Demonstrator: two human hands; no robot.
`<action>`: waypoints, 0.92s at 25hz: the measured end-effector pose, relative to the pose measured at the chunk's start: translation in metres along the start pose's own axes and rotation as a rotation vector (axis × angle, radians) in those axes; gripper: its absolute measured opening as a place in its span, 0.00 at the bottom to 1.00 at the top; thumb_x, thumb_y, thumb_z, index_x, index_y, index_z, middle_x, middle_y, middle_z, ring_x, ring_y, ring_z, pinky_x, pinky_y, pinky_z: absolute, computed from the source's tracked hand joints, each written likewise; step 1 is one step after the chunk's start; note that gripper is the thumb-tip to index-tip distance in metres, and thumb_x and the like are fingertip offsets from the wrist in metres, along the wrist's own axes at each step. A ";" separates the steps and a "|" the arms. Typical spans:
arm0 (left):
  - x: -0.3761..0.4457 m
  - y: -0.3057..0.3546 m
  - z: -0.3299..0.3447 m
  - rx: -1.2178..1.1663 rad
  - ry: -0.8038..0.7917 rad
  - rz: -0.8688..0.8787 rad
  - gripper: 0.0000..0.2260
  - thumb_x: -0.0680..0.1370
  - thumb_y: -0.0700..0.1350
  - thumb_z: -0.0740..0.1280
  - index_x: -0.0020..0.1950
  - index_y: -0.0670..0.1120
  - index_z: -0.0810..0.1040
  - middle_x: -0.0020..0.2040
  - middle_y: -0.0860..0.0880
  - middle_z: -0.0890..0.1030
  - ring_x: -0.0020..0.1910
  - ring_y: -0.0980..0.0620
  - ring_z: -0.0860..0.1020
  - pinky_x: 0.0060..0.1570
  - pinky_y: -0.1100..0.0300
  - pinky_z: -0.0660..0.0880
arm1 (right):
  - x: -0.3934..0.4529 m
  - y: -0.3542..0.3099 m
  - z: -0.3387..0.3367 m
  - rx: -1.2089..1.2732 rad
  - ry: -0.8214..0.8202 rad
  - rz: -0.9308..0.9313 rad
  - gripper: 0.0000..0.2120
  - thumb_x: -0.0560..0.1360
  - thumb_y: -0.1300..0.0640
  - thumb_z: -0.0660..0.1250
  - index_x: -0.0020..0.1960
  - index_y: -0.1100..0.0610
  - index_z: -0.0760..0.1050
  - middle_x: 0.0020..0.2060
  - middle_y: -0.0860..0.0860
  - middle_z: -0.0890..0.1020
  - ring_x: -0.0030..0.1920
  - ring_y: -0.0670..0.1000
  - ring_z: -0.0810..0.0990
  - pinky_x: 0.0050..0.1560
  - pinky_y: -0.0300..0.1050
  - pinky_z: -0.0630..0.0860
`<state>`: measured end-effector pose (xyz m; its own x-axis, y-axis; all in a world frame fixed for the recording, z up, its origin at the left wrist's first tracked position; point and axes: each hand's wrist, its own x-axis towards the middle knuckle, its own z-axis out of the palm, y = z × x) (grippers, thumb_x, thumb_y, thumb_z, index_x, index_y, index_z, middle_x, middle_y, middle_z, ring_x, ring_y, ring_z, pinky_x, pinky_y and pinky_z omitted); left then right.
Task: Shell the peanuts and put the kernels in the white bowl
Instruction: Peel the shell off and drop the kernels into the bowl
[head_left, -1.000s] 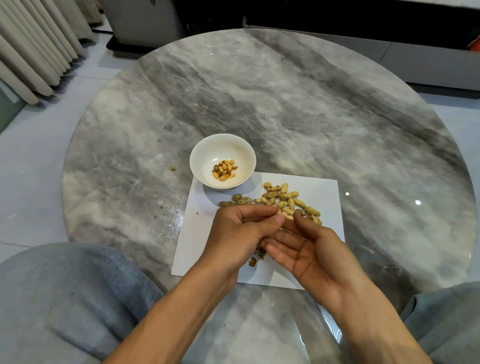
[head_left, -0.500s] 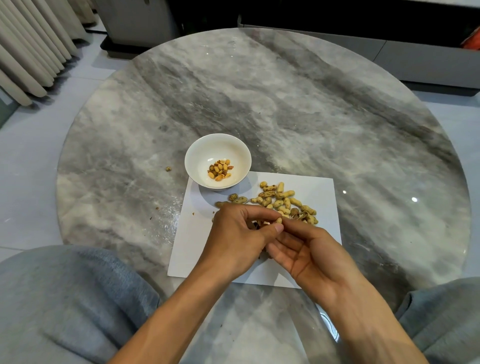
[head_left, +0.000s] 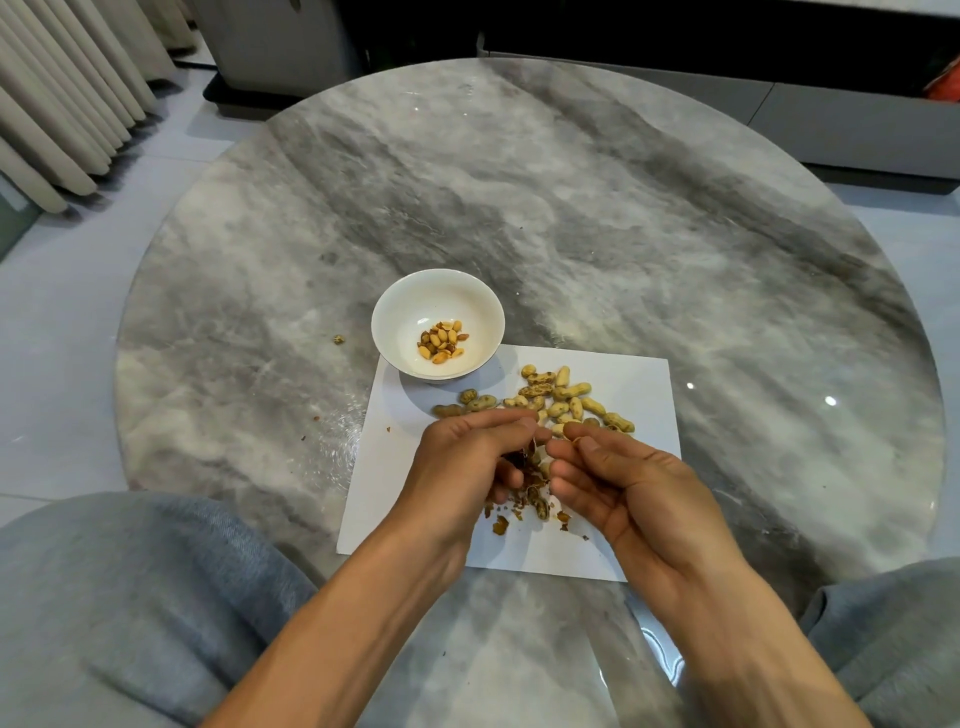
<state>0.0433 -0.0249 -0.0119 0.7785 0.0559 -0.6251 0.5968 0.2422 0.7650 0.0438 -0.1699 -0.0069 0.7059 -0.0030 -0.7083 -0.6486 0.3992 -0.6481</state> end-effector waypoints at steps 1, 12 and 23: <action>0.001 0.001 -0.001 -0.026 -0.006 -0.013 0.06 0.78 0.42 0.69 0.52 0.45 0.84 0.47 0.46 0.87 0.27 0.57 0.71 0.30 0.63 0.68 | -0.001 -0.001 0.000 0.007 -0.008 0.007 0.07 0.79 0.68 0.64 0.52 0.65 0.81 0.41 0.60 0.86 0.36 0.52 0.84 0.36 0.41 0.83; 0.001 -0.001 -0.001 -0.011 -0.098 -0.005 0.08 0.79 0.42 0.67 0.53 0.44 0.85 0.44 0.46 0.86 0.27 0.55 0.70 0.26 0.65 0.67 | -0.005 -0.007 -0.001 -0.031 -0.040 -0.002 0.05 0.75 0.64 0.69 0.49 0.63 0.82 0.44 0.60 0.87 0.34 0.50 0.85 0.35 0.40 0.83; 0.003 -0.001 -0.001 -0.066 -0.084 0.001 0.09 0.80 0.43 0.66 0.50 0.43 0.85 0.45 0.45 0.86 0.28 0.55 0.72 0.29 0.64 0.68 | -0.003 -0.003 0.000 0.029 -0.022 0.131 0.08 0.78 0.59 0.68 0.46 0.63 0.82 0.39 0.58 0.86 0.31 0.49 0.83 0.32 0.40 0.82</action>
<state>0.0448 -0.0243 -0.0144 0.7944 -0.0242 -0.6069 0.5839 0.3057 0.7520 0.0437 -0.1710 -0.0029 0.6219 0.0708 -0.7799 -0.7275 0.4208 -0.5419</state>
